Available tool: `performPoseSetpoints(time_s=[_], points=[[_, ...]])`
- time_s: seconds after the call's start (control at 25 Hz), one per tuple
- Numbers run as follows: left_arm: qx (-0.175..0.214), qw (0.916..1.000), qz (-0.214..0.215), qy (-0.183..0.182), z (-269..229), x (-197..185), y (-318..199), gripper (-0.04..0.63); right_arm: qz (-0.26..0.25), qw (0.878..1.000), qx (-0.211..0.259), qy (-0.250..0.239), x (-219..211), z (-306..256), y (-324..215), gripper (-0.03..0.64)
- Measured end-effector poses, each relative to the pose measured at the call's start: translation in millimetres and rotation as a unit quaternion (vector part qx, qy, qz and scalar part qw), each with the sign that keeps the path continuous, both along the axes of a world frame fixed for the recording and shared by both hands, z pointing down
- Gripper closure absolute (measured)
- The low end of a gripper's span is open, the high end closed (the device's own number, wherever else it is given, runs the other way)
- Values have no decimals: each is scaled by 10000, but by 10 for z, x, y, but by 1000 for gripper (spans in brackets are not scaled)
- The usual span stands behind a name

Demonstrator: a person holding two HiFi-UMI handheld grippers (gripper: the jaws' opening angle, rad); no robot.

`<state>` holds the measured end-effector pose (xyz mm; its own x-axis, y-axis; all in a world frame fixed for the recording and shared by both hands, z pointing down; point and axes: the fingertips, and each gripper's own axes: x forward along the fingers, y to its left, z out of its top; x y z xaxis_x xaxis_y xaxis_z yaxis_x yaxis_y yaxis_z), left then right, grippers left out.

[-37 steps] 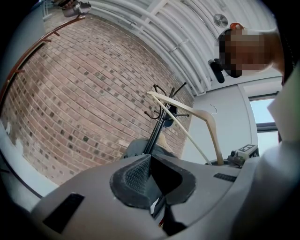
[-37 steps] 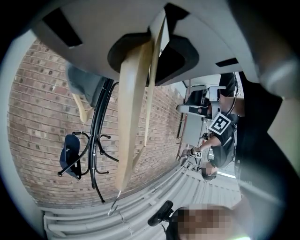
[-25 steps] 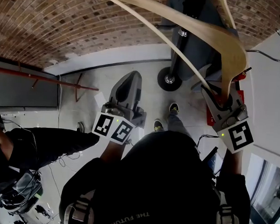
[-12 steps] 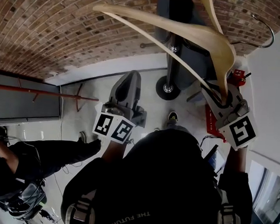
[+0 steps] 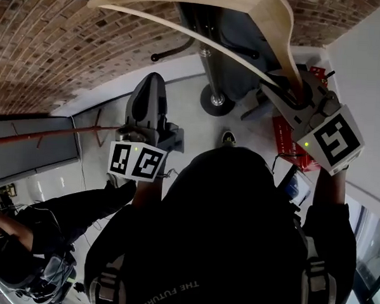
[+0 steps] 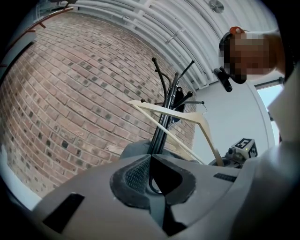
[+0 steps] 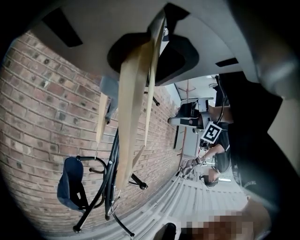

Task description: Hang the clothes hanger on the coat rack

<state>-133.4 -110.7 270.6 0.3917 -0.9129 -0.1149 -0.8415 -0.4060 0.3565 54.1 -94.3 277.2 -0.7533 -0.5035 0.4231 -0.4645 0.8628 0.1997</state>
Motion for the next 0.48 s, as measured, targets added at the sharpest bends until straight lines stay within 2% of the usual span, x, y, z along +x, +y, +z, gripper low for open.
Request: performPoseSetpoints(time_s=[0.28,0.48], points=[[-123,9999,-114,2,131,126,-99,575,-278,9995,74,146,111,-20,-164,572],[-137,9998,-96,48,121,105,-172,575,-206,9997,-53,113,84,-107,-200,572]])
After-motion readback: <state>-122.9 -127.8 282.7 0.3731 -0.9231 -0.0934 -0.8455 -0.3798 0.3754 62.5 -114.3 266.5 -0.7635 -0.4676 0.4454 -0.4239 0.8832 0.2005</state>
